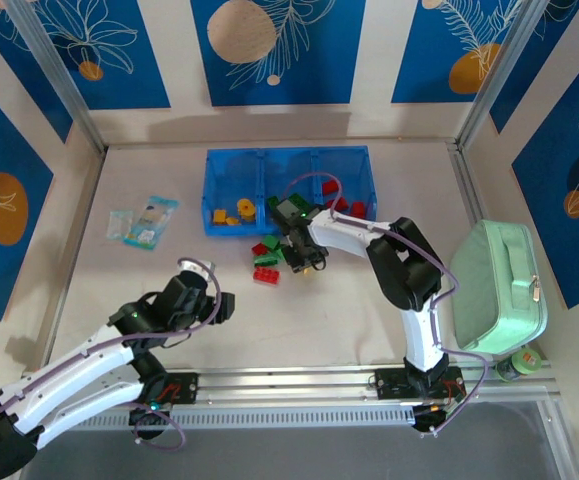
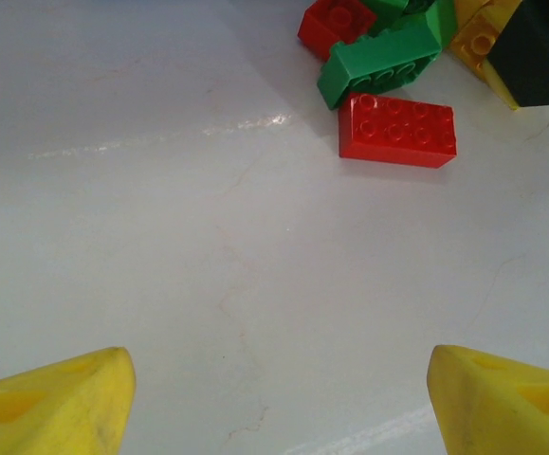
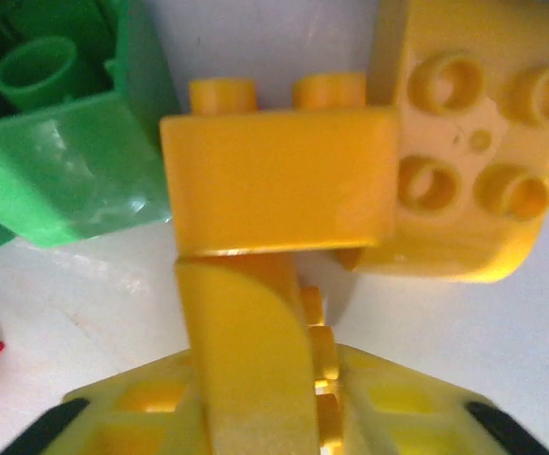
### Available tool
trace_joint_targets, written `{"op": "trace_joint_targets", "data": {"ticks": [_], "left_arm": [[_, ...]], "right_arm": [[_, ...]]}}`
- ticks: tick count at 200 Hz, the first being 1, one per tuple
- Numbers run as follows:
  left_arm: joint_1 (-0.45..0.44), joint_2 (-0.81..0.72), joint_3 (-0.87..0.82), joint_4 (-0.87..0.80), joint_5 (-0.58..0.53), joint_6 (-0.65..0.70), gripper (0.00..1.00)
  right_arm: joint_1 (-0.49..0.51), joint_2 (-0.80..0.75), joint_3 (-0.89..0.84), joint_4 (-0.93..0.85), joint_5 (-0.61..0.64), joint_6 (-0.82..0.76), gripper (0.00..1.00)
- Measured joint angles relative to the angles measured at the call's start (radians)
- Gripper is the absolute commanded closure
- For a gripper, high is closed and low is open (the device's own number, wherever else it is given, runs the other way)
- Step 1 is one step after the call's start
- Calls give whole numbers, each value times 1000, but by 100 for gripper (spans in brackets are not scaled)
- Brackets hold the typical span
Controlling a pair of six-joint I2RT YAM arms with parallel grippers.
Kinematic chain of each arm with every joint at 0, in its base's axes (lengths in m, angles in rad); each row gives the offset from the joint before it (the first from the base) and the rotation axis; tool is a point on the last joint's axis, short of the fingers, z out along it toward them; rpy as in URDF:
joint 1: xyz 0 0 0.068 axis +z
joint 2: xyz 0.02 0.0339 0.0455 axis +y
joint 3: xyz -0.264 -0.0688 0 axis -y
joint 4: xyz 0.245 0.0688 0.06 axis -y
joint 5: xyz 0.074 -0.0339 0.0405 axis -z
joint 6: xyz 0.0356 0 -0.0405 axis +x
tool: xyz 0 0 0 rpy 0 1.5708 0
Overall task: Sort the legos into containers by color
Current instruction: Pick up the lego from the center of the table, then place the lego in the container.
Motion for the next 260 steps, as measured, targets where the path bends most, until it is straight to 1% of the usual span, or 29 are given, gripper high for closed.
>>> {"op": "trace_joint_targets", "data": {"ticks": [41, 62, 90, 118, 171, 184, 197, 205, 210, 218, 227, 231, 242, 260], "left_arm": [[0, 2, -10, 2, 0, 0, 20], [0, 13, -19, 13, 0, 0, 20], [0, 21, -39, 19, 0, -5, 21], [-2, 8, -46, 10, 0, -23, 21], [-6, -121, -32, -91, -4, -34, 21], [-6, -148, -22, -113, -6, -34, 21], [-6, -172, -13, -130, -8, -42, 21], [-7, -180, -8, -135, -8, -48, 21], [-8, -183, -7, -136, -7, -50, 21], [-8, -184, -6, -137, -6, -55, 21], [-8, -183, -6, -139, -3, -60, 22], [-8, -183, -6, -140, -1, -60, 22], [-8, -183, -6, -140, 0, -64, 22], [-8, -177, -4, -141, 3, -64, 22]], "right_arm": [[51, -55, 28, -87, 59, 22, 76], [57, -79, 139, -132, 70, 22, 75], [57, -70, 349, -165, 69, 18, 75], [57, 46, 618, -208, 57, 18, 75], [60, 435, 1167, -357, 18, 7, 72], [60, 490, 1238, -368, 1, 8, 71], [60, 508, 1250, -366, -12, 8, 70], [60, 513, 1250, -363, -20, 8, 68], [59, 513, 1250, -359, -24, 10, 64], [59, 513, 1250, -350, -29, 11, 53], [59, 513, 1252, -337, -33, 21, 36], [59, 513, 1255, -333, -34, 16, 32], [59, 513, 1264, -326, -36, 26, 28], [60, 512, 1287, -324, -32, 27, 28]]}}
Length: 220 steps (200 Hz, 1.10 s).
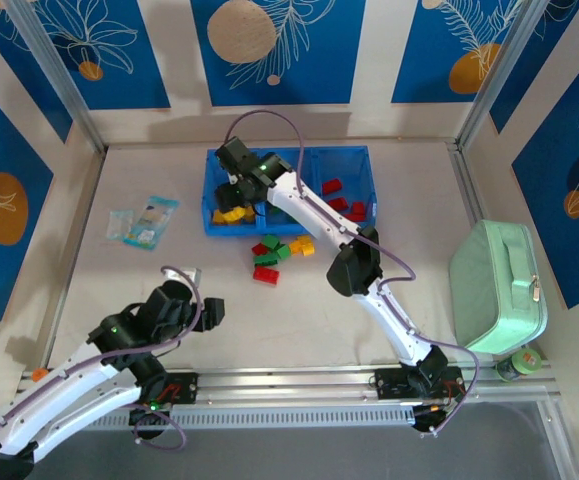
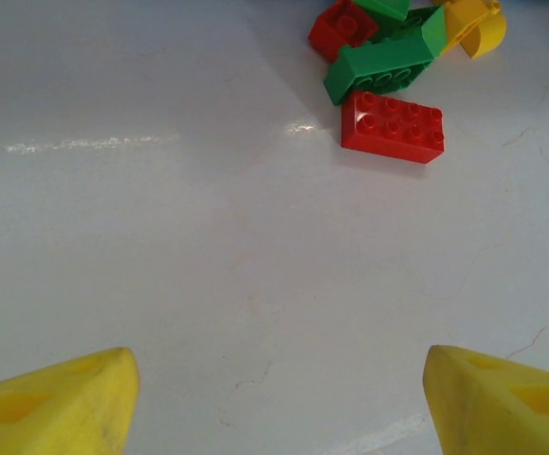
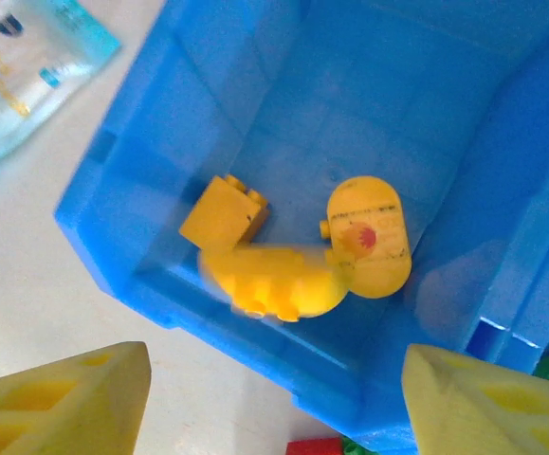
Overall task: Sort the legos into containers by color
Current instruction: Place the lego in the container, then pick up the lego from the center of the table.
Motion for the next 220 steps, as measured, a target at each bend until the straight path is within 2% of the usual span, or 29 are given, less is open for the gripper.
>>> {"op": "trace_joint_targets", "data": {"ticks": [32, 101, 140, 178, 220], "left_arm": [[-9, 39, 21, 0, 4, 0, 22], [-19, 196, 42, 98, 17, 20, 19], [-19, 401, 135, 188, 25, 71, 18], [-2, 629, 254, 290, 66, 114, 18], [40, 867, 392, 332, 108, 139, 17]], "right_arm": [[1, -75, -63, 2, 14, 11, 28], [5, -575, -607, 134, 76, 23, 28], [-11, -768, -919, 225, 87, 57, 28], [-76, -903, -1204, 287, 81, 109, 29], [-140, -1057, -1439, 336, 63, 154, 29]]}}
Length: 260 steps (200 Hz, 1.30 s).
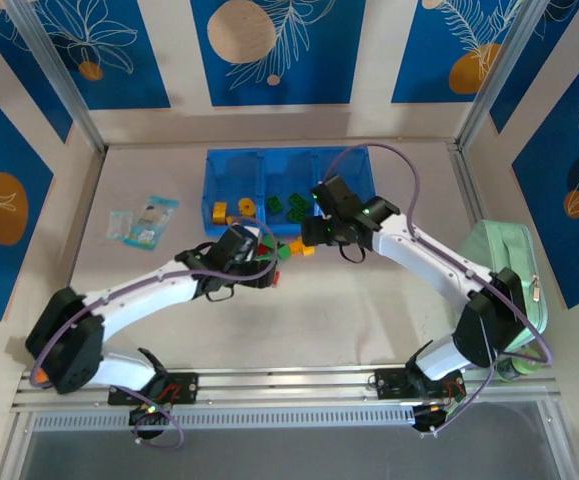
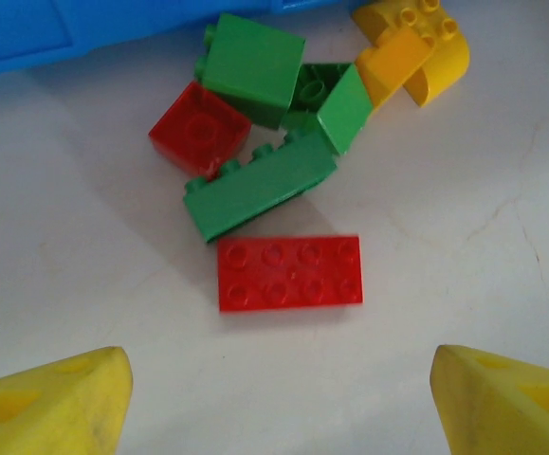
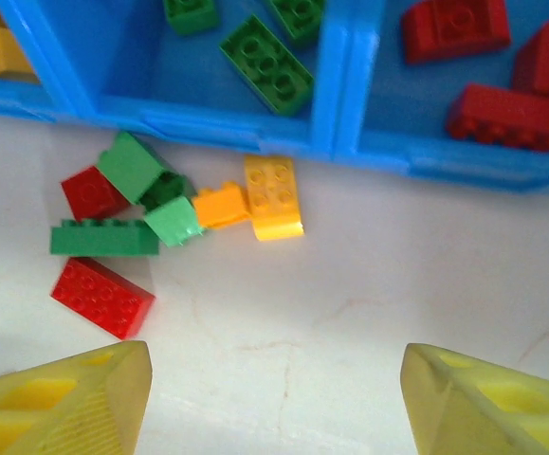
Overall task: Sort the legos into containers by color
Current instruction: Pick up the lego from the center of the table.
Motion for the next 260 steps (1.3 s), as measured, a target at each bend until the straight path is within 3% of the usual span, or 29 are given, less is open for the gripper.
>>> {"op": "trace_joint_targets", "data": {"ticks": [85, 204, 228, 260], "left_arm": [[14, 319, 217, -26, -50, -51, 16], [14, 468, 308, -43, -89, -137, 19], [14, 490, 319, -43, -89, -143, 22], [14, 496, 327, -44, -86, -148, 36]], "right_arm": [[-115, -192, -259, 76, -67, 39, 29], [-181, -248, -353, 136, -119, 48, 30], [-187, -255, -364, 140, -120, 48, 30], [-190, -259, -381, 145, -124, 49, 30]]}}
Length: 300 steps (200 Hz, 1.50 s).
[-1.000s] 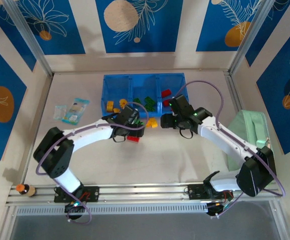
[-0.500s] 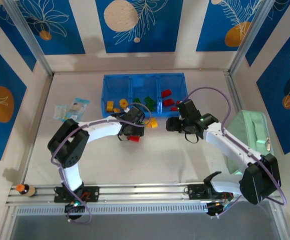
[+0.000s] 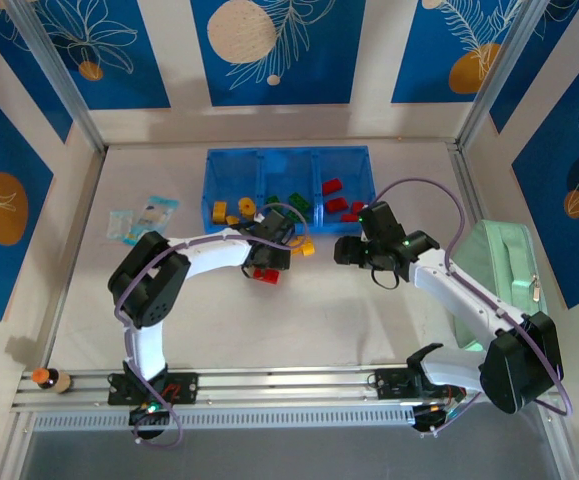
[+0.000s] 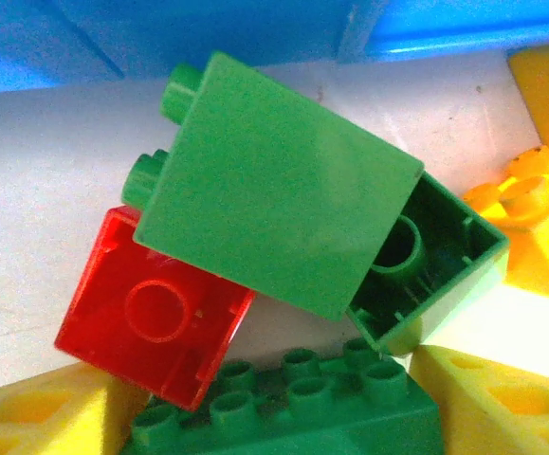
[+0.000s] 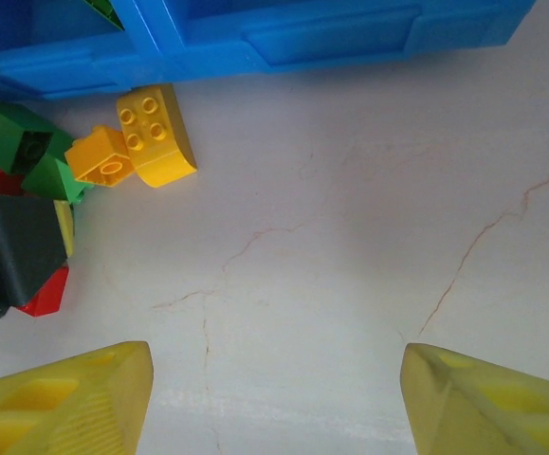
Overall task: Sort the legos into containers by color
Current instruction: Pick up the lego from the center of the table, then place the lego in the container.
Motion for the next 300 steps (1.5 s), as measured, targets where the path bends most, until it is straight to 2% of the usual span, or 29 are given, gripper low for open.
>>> {"op": "trace_joint_targets", "data": {"ticks": [40, 115, 157, 221, 239, 251, 259, 279, 300], "left_arm": [[-5, -2, 6, -20, -13, 13, 43], [-45, -134, 34, -87, -37, 45, 42], [-21, -113, 212, -112, -36, 105, 42], [46, 96, 526, -169, -27, 203, 42], [59, 154, 599, -195, -25, 227, 39], [65, 190, 650, -212, -25, 244, 26], [68, 209, 680, -223, -26, 257, 22], [71, 246, 750, -257, -27, 278, 19], [72, 237, 740, -257, -26, 280, 19]], "right_arm": [[-2, -11, -14, 4, -7, 6, 30], [-8, -57, -47, 8, -13, 22, 30], [-13, -79, -52, 3, -13, 26, 30], [-44, -144, -78, -24, -13, 26, 30], [-48, -150, -83, -34, -13, 26, 30], [-48, -154, -84, -39, -13, 26, 30], [-48, -158, -84, -39, -14, 26, 30], [-49, -172, -84, -43, -14, 26, 30], [-50, -191, -85, -47, -14, 26, 30]]}}
